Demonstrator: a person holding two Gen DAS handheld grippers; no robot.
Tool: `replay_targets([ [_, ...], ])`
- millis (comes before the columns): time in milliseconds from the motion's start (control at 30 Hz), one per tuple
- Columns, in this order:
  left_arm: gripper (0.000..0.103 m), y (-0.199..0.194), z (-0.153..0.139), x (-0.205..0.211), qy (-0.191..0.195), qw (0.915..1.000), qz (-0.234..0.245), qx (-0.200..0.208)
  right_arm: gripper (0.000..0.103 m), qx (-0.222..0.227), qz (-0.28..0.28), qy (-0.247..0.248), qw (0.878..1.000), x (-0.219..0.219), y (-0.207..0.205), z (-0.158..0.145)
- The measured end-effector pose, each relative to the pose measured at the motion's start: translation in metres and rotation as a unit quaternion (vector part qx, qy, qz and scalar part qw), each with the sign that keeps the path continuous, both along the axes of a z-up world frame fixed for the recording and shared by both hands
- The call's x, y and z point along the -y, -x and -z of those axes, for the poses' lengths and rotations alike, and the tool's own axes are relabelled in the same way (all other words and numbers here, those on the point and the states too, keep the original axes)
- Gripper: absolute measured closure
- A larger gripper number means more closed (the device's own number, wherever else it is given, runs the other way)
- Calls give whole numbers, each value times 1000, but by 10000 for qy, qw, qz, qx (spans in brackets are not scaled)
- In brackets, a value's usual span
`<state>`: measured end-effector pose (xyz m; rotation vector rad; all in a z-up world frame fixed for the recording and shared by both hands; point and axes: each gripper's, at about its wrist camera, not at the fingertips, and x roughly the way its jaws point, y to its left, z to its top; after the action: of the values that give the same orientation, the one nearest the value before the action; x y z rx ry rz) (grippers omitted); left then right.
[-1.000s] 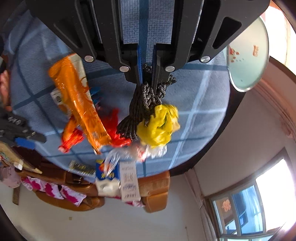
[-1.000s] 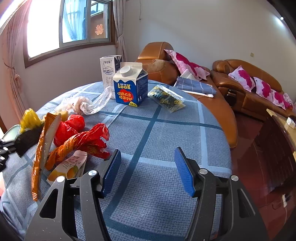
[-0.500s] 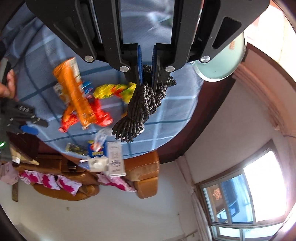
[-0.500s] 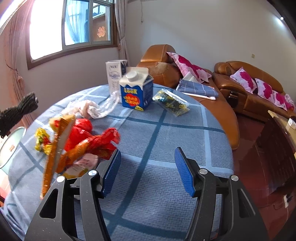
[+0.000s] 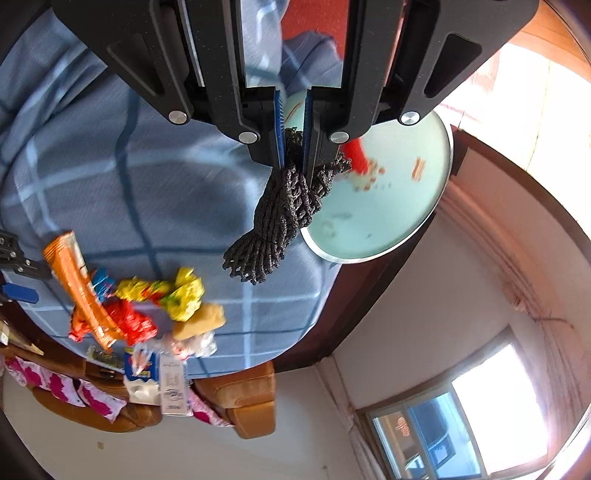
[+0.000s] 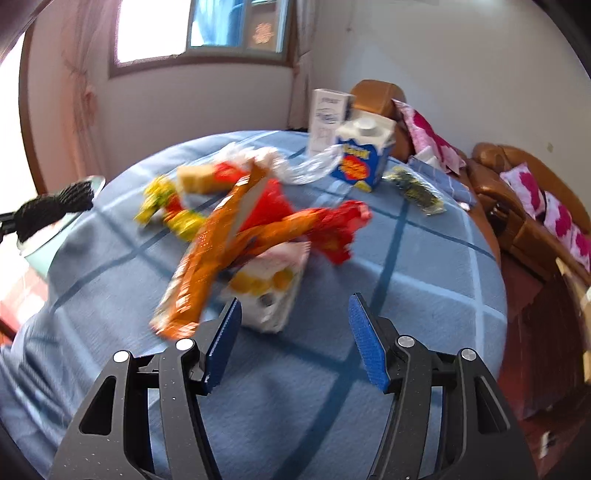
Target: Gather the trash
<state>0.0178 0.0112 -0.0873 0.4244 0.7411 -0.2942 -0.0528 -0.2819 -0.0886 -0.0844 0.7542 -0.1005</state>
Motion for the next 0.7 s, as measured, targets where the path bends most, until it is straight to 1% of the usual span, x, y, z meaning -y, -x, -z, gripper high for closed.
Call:
replay_targets([
  [100, 95, -5, -2, -15, 151, 9997, -212, -25, 43, -147, -303, 79, 9994, -28, -7, 1],
  [167, 95, -7, -6, -19, 247, 9993, -279, -1, 43, -99, -600, 31, 9981, -52, -18, -1],
  [200, 95, -7, -10, -22, 258, 9992, -300, 73, 43, -45, -653, 11, 9979, -60, -23, -3],
  [267, 95, -6, -15, -24, 305, 9989, -340, 139, 43, 13, -856, -178, 9962, -75, -35, -7],
  [367, 95, -10, -20, -32, 356, 9982, -448, 200, 43, 35, -1023, -328, 9942, -86, -41, -14],
  [467, 95, -16, -20, -40, 381, 9976, -551, 181, 43, 212, -1028, -362, 9938, -78, -35, -21],
  [533, 95, -20, -15, -44, 390, 9972, -620, 136, 43, 317, -805, -381, 9955, -62, -35, -27],
  [600, 95, -22, -11, -44, 400, 9970, -657, 79, 45, 260, -621, -491, 9965, -47, -41, -29],
  [633, 95, -23, -8, -44, 382, 9970, -664, 62, 47, 242, -552, -564, 9966, -41, -44, -29],
  [700, 95, -24, -6, -44, 383, 9970, -673, 24, 49, 202, -517, -607, 9966, -37, -49, -26],
])
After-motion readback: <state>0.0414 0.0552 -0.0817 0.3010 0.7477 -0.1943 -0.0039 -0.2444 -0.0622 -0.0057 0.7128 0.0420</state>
